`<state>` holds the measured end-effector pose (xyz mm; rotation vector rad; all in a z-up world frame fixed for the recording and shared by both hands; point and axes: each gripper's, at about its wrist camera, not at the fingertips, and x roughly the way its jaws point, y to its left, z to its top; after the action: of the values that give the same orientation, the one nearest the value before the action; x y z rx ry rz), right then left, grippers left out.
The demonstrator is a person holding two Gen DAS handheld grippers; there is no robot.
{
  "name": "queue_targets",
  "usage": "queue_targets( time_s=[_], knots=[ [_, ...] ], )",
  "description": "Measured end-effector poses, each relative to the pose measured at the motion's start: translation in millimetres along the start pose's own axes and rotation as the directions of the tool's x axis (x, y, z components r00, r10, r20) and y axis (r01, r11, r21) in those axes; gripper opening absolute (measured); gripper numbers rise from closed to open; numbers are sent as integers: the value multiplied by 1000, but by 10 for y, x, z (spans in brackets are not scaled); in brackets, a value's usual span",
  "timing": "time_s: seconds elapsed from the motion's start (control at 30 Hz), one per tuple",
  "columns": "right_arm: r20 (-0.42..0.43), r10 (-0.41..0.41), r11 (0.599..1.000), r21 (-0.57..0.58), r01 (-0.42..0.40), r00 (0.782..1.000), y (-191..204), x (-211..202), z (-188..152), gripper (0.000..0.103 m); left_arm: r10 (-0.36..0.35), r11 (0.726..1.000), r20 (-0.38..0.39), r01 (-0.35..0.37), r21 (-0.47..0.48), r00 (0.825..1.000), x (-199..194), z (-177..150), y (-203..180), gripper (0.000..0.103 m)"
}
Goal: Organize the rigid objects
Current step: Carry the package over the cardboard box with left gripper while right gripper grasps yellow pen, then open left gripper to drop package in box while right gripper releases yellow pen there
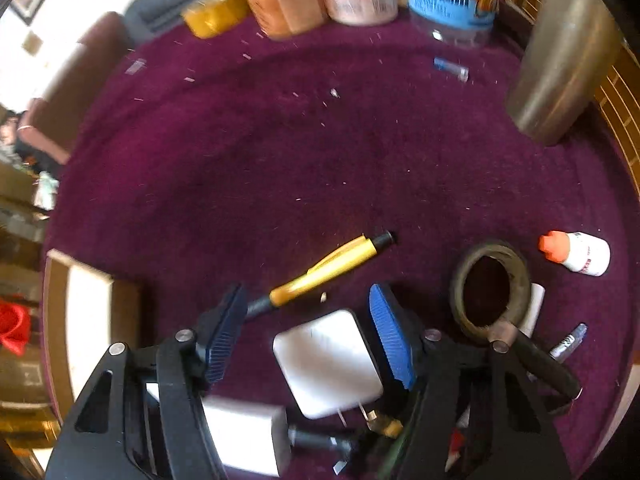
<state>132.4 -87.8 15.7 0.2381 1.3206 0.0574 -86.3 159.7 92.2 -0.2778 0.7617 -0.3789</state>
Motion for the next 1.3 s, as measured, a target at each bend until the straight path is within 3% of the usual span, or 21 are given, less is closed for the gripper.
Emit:
queue_targets(
  time_s=[0.13, 0.2, 0.27, 0.37, 0.5, 0.7, 0.93, 1.13, 1.3],
  knots=[
    [36, -89, 994, -63, 91, 995, 218, 86, -113, 51, 15, 999, 2, -15, -41, 1000, -29, 28, 247, 23],
    [76, -137, 984, -103, 145, 988, 344, 86, -211, 31, 19, 998, -3, -19, -63, 1000, -7, 34, 359, 23],
    [104, -130, 982, -127, 143, 986, 418, 58, -279, 18, 26, 997, -5, -27, -79, 1000, 7, 29, 430, 23],
    [116, -72, 992, -97, 84, 991, 346, 8, -357, 7, 28, 995, -1, -28, -98, 1000, -24, 6, 487, 23],
    [146, 20, 999, -51, -13, 989, 204, -190, -445, 7, 48, 995, 16, -46, -91, 999, -137, -16, 500, 23],
    [190, 177, 984, -32, -174, 966, 184, -558, -493, 7, 62, 994, 18, -60, -94, 998, -202, 68, 523, 23],
    [105, 379, 925, -73, -373, 919, 658, -583, -670, 8, 86, 993, -20, -87, -82, 996, 37, 367, 650, 23],
    [11, 425, 902, -80, -423, 905, 1140, -237, -788, 8, 77, 990, -122, -91, -110, 990, 557, 577, 928, 23],
    [-12, 390, 915, -104, -389, 921, 1378, -102, -861, 8, 63, 987, -172, -87, -137, 983, 844, 612, 1067, 23]
  ],
)
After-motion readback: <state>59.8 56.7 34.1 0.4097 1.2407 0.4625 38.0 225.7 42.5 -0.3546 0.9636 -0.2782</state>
